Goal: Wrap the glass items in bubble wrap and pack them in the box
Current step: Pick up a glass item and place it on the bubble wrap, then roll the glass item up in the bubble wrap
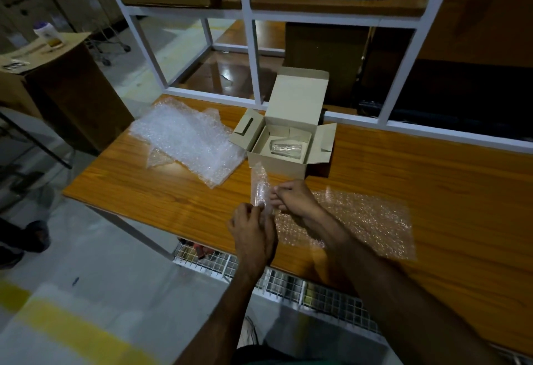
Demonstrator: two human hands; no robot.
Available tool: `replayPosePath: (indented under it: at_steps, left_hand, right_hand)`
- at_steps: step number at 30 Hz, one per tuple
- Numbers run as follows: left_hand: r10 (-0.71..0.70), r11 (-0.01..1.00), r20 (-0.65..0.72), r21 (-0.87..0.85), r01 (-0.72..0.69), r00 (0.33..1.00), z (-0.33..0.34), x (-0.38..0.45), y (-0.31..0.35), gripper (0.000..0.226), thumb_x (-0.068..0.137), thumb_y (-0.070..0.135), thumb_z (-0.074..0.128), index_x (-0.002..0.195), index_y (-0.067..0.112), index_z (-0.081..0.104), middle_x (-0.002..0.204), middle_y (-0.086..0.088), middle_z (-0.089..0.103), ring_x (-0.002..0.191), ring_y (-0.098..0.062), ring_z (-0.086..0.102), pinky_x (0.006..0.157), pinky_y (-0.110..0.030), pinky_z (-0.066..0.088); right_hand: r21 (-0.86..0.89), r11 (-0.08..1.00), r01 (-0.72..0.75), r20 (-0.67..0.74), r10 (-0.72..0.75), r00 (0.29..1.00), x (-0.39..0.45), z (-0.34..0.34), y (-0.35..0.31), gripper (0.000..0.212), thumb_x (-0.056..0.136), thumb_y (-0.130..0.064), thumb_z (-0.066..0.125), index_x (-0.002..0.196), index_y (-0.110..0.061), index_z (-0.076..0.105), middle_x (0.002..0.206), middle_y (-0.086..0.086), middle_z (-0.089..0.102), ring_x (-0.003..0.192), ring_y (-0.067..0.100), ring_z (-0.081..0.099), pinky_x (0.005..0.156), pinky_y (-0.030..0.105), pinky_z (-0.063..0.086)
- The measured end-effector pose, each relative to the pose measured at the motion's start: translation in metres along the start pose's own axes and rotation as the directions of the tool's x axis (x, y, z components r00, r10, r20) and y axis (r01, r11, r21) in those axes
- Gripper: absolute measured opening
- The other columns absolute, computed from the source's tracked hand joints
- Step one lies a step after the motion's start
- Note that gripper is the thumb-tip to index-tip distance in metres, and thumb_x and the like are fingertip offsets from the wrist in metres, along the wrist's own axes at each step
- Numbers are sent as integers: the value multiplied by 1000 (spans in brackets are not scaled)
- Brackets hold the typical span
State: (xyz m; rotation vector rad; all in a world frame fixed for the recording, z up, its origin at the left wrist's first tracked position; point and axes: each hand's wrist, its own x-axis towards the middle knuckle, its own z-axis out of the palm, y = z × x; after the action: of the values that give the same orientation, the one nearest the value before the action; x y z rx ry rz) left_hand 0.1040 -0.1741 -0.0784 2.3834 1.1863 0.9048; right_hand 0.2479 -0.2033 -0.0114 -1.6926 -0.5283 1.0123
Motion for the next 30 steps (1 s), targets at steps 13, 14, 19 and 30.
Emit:
replayPosePath:
  at_steps: [13, 14, 19, 30]
  left_hand:
    - [30, 924, 72, -383, 0, 997, -3, 6, 19, 28, 98, 37, 54, 113, 16, 65, 102, -1, 63, 92, -18, 54, 69, -35, 49]
    - [11, 920, 72, -391, 18, 997, 0, 6, 21, 22, 96, 29, 60, 114, 16, 62, 103, -1, 59, 92, -17, 53, 68, -35, 48]
    - [-87, 910, 81, -400, 112, 993, 5, 3, 27, 41, 87, 16, 71, 125, 8, 58, 114, -5, 48, 95, -16, 47, 70, -22, 39]
    - [-241, 941, 181, -198, 275, 953, 10, 15, 20, 55, 89, 45, 76, 129, 10, 59, 112, -4, 63, 96, -20, 59, 73, -38, 56]
  right_hand:
    - [-700, 618, 359, 190, -323, 927, -36, -36, 60, 32, 104, -12, 53, 119, -32, 74, 129, -12, 66, 114, 3, 58, 96, 27, 47]
    - [-774, 510, 375, 221, -337, 915, -39, -41, 69, 34, 104, -13, 51, 123, -33, 72, 136, -11, 62, 124, 8, 56, 102, 29, 46]
    - [-862, 345, 370, 278, -288, 916, -50, -57, 98, 54, 100, -31, 29, 148, -33, 55, 163, -5, 43, 149, 19, 37, 122, 52, 33]
    - [-818, 335, 467, 330, -392, 859, -58, -67, 99, 74, 82, 9, 44, 143, -29, 62, 161, -2, 46, 151, 23, 38, 126, 60, 18]
